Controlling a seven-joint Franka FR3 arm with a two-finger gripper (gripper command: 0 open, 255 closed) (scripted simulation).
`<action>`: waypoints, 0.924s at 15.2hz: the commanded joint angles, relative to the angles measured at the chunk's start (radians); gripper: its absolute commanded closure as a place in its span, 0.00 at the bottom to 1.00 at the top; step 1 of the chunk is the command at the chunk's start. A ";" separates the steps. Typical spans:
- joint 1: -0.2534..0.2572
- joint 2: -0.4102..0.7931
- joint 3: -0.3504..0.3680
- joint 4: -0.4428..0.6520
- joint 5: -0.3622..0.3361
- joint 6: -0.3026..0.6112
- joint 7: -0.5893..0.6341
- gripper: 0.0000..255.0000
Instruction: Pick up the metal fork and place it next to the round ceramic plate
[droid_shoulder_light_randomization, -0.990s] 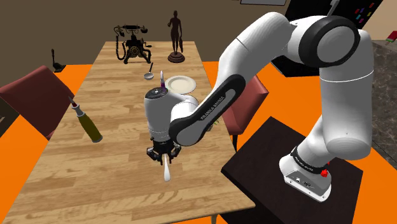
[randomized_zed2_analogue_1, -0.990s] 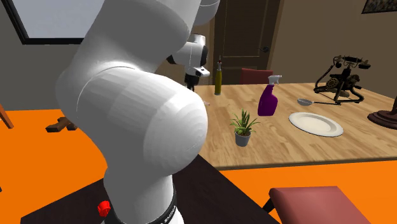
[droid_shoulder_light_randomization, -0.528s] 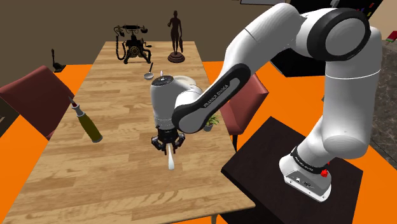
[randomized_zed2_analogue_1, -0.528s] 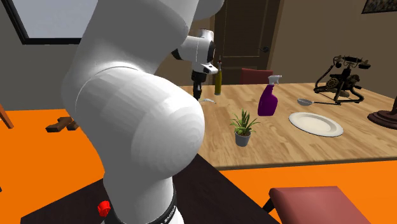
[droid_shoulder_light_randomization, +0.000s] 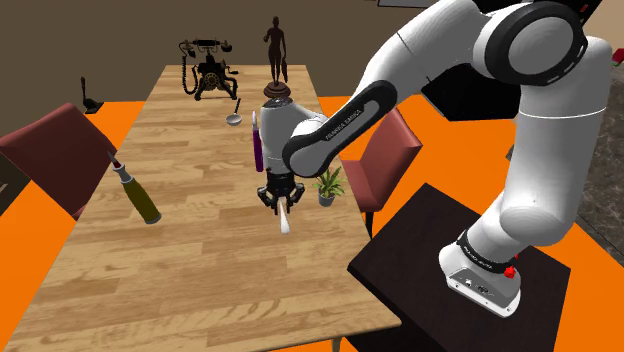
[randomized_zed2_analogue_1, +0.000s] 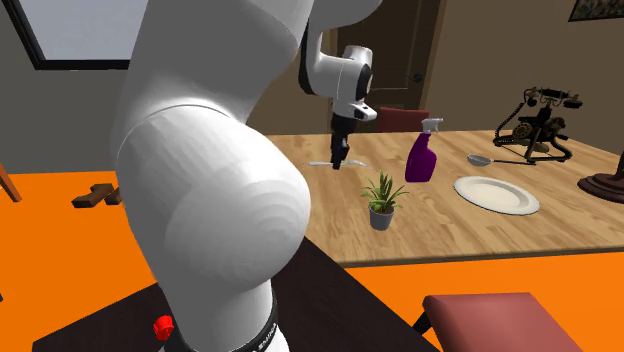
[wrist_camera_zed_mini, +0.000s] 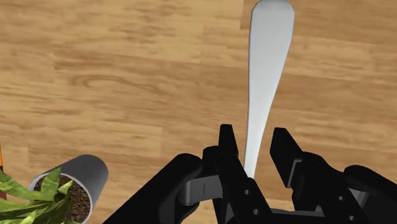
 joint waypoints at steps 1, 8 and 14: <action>-0.045 -0.019 -0.004 -0.023 0.011 0.001 -0.053 1.00; -0.165 -0.020 -0.041 -0.006 0.018 -0.029 -0.215 1.00; -0.252 0.008 -0.081 0.055 0.011 -0.071 -0.341 1.00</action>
